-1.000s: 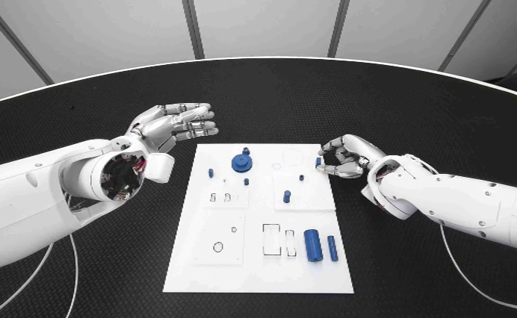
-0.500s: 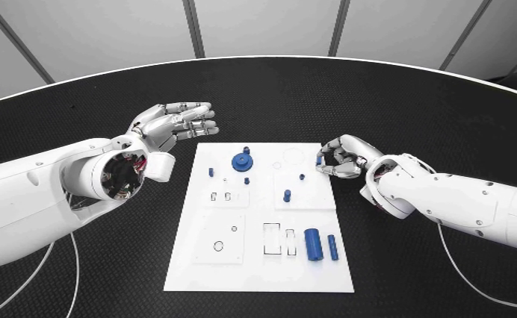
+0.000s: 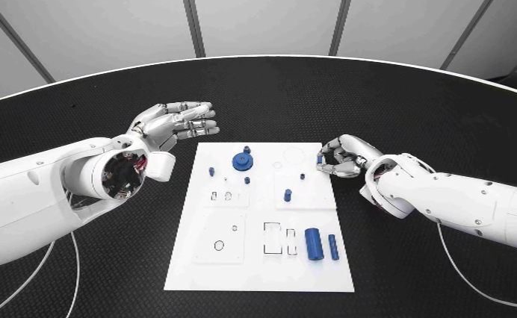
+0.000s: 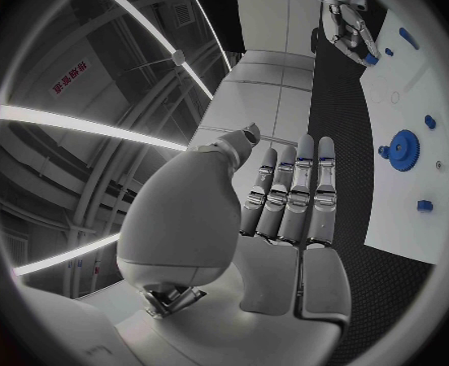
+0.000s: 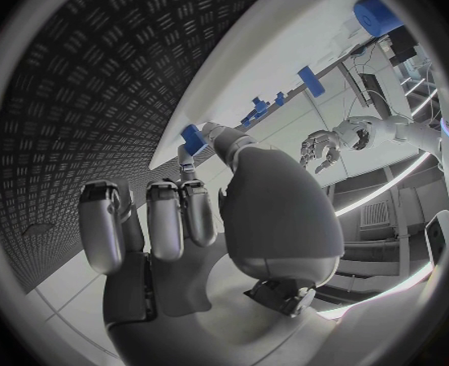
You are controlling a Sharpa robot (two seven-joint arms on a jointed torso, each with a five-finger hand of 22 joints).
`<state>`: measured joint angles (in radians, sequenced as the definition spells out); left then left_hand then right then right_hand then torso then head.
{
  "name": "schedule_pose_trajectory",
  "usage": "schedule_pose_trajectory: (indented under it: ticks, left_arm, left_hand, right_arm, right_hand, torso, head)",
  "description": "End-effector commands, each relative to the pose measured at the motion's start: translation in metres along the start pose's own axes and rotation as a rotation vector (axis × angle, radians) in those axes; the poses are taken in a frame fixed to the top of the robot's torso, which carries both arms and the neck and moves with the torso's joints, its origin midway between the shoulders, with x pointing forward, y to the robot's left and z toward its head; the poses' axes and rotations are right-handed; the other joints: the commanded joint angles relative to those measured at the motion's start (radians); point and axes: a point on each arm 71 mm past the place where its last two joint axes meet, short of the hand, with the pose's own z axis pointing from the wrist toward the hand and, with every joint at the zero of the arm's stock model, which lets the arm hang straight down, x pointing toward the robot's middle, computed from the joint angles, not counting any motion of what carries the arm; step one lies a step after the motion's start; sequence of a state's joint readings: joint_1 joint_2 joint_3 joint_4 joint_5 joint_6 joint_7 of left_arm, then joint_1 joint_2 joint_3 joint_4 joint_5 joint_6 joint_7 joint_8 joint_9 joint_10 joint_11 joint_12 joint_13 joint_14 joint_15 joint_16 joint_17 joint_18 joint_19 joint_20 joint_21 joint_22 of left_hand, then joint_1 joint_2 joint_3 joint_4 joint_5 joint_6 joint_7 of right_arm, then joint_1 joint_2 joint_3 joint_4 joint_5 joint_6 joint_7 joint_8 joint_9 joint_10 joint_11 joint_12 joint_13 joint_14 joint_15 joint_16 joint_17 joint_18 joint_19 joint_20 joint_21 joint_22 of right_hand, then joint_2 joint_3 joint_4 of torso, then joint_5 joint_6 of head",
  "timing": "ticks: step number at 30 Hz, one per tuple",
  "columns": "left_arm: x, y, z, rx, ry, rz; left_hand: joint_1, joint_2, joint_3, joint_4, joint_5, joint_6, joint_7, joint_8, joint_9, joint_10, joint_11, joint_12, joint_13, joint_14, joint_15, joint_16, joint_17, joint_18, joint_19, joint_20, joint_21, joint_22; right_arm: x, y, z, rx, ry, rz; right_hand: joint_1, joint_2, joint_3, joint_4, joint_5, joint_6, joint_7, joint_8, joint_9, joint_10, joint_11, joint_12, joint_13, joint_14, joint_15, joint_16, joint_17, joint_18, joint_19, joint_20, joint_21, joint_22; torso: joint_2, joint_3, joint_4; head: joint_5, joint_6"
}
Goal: Assemble the parts on the task board
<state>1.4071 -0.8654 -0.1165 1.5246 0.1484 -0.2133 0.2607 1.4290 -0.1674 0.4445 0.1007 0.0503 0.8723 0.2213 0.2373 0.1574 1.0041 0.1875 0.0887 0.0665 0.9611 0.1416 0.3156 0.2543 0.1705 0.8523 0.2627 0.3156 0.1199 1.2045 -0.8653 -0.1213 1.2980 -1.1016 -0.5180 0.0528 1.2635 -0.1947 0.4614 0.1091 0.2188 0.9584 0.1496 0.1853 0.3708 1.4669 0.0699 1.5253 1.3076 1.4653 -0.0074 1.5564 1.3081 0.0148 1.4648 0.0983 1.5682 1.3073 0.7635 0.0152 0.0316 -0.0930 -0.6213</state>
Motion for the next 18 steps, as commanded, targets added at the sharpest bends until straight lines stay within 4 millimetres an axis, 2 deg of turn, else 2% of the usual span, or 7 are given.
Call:
schedule_pose_trajectory:
  ticks: [1, 15, 18]
  left_arm:
    - [0.0, 0.0, -0.0001, 0.0, 0.0, 0.0]
    - [-0.0002, 0.0, -0.0003, -0.002, 0.001, 0.0]
    - [-0.0003, 0.0, -0.0005, -0.003, 0.001, 0.0]
  left_hand:
    - [-0.007, 0.0, 0.006, -0.002, 0.001, -0.002, 0.026, -0.003, -0.001, 0.005, 0.002, -0.006, 0.0, -0.001, 0.0, -0.004, 0.001, 0.013, -0.001, 0.004, -0.004, -0.001]
    - [-0.008, -0.001, 0.006, -0.002, 0.001, -0.002, 0.026, -0.003, -0.001, 0.005, 0.003, -0.007, 0.0, -0.001, 0.0, -0.004, 0.001, 0.012, -0.001, 0.004, -0.004, -0.001]
    - [-0.008, -0.001, 0.006, -0.002, 0.001, -0.002, 0.026, -0.003, -0.001, 0.005, 0.003, -0.007, 0.0, -0.001, 0.0, -0.004, 0.001, 0.012, -0.001, 0.004, -0.004, -0.001]
  right_arm:
    - [0.0, 0.0, 0.0002, 0.001, -0.002, 0.0]
    - [0.0003, 0.001, 0.0016, 0.004, -0.013, 0.0]
    - [0.0, 0.0011, 0.0018, 0.006, -0.02, 0.0]
  right_hand:
    - [0.002, 0.015, 0.012, -0.004, 0.006, 0.015, -0.005, 0.007, 0.002, 0.076, -0.007, 0.006, 0.229, 0.1, -0.005, 0.005, 0.239, -0.015, 0.106, -0.004, 0.003, 0.264]
    - [0.002, 0.036, 0.035, -0.013, 0.008, 0.038, -0.016, 0.019, 0.006, 0.08, -0.017, 0.011, 0.233, 0.102, -0.013, 0.008, 0.245, -0.015, 0.106, -0.011, 0.003, 0.264]
    - [0.007, 0.048, 0.045, -0.019, 0.008, 0.047, -0.021, 0.026, 0.009, 0.08, -0.022, 0.011, 0.234, 0.102, -0.017, 0.009, 0.248, -0.015, 0.106, -0.014, 0.003, 0.264]
  torso:
    - [0.0, -0.0002, 0.0008]
    - [0.0, -0.0002, 0.0003]
    - [0.001, -0.0005, 0.001]
  head:
    - [-0.001, 0.0]
    - [0.001, -0.002]
    - [0.0, -0.003]
